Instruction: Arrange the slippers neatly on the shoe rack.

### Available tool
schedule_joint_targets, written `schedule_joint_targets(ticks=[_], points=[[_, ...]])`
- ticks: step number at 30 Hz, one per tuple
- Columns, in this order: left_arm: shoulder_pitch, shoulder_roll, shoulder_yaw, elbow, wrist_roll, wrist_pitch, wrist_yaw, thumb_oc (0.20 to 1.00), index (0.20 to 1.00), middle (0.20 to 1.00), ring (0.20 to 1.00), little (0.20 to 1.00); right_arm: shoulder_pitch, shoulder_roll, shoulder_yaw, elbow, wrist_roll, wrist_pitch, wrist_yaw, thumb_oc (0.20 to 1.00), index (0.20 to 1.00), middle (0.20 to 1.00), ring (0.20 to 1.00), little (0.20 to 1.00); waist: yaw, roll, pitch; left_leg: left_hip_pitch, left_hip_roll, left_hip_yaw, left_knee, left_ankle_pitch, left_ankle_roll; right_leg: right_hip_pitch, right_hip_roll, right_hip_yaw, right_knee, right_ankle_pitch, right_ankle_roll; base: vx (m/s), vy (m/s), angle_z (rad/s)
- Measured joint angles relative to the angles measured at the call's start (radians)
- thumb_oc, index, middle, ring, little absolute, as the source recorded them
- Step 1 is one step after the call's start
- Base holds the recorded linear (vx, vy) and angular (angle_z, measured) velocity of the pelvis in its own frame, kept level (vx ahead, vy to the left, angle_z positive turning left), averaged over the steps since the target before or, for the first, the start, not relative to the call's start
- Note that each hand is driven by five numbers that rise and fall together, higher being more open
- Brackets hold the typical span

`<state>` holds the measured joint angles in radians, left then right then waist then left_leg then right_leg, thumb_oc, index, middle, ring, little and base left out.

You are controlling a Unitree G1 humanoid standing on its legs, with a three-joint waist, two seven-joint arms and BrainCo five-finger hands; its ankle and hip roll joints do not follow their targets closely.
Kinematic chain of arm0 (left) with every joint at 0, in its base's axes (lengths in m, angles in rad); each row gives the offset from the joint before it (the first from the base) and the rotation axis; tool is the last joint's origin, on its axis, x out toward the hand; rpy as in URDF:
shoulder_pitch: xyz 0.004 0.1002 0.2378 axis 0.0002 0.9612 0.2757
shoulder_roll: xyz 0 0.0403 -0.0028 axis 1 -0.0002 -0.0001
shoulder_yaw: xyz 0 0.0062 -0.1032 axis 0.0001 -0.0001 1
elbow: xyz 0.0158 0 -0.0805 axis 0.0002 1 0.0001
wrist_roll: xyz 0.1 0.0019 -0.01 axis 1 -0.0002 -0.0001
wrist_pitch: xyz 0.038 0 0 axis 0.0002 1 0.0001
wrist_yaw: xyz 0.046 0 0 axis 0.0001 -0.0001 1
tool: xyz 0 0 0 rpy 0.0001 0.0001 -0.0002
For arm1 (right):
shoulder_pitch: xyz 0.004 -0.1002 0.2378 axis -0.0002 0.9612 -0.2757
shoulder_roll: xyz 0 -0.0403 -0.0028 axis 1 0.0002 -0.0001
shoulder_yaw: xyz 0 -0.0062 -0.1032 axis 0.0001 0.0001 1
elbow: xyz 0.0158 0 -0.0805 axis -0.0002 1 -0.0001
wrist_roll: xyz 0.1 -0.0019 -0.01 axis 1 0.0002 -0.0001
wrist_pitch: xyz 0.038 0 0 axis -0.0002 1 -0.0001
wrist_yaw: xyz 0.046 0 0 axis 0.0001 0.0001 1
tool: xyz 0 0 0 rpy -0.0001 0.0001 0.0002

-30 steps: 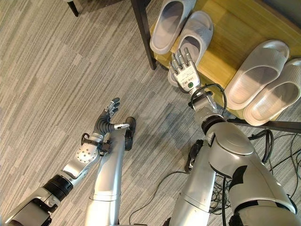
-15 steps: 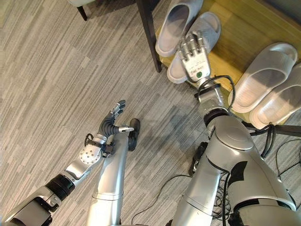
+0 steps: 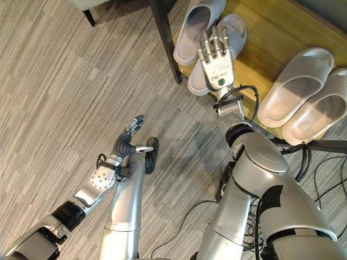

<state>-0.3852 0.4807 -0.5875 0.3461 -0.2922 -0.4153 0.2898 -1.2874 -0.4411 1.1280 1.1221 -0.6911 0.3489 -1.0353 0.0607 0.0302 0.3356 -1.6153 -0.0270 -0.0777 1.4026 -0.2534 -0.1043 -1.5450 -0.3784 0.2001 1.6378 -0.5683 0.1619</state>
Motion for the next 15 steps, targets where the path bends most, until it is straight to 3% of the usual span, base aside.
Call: schedule_joint_targets(ticks=[6, 8, 11, 15], points=[[0.001, 0.002, 0.01, 0.015, 0.002, 0.018, 0.006, 1.0, 1.0, 1.0, 1.0, 1.0, 0.058, -0.065, 0.009, -0.257, -0.06, -0.063, -0.018, 1.0, 1.0, 1.0, 1.0, 1.0, -0.012, -0.007, -0.01, 0.0, 0.01, -0.006, -0.004, 0.0, 0.0, 0.003, 0.011, -0.01, -0.011, 0.005, -0.001, -0.04, -0.01, -0.05], [0.002, 0.0, 0.01, 0.025, 0.008, 0.018, 0.022, 1.0, 1.0, 1.0, 1.0, 1.0, 0.079, -0.046, 0.016, -0.215, -0.07, -0.064, -0.007, 1.0, 1.0, 1.0, 1.0, 1.0, -0.017, -0.01, -0.019, 0.0, 0.01, -0.007, -0.005, -0.001, 0.0, 0.004, 0.012, -0.012, -0.014, 0.005, -0.001, -0.07, -0.031, -0.01], [0.001, -0.003, 0.011, 0.033, 0.011, 0.016, 0.037, 1.0, 1.0, 1.0, 1.0, 1.0, 0.138, 0.023, -0.011, -0.075, -0.08, -0.061, 0.13, 1.0, 1.0, 1.0, 1.0, 1.0, -0.019, -0.013, -0.021, 0.0, 0.01, -0.014, -0.002, -0.001, -0.001, 0.011, 0.012, -0.02, -0.013, 0.005, -0.001, -0.01, -0.01, 0.0], [-0.001, -0.005, 0.011, 0.042, 0.011, 0.015, 0.037, 1.0, 1.0, 1.0, 1.0, 1.0, 0.151, 0.05, 0.005, -0.026, -0.082, -0.061, 0.184, 1.0, 1.0, 1.0, 1.0, 1.0, -0.018, -0.013, -0.02, 0.0, 0.009, -0.014, 0.001, -0.001, -0.001, 0.014, 0.012, -0.02, -0.013, 0.005, -0.001, 0.0, 0.0, 0.0]])
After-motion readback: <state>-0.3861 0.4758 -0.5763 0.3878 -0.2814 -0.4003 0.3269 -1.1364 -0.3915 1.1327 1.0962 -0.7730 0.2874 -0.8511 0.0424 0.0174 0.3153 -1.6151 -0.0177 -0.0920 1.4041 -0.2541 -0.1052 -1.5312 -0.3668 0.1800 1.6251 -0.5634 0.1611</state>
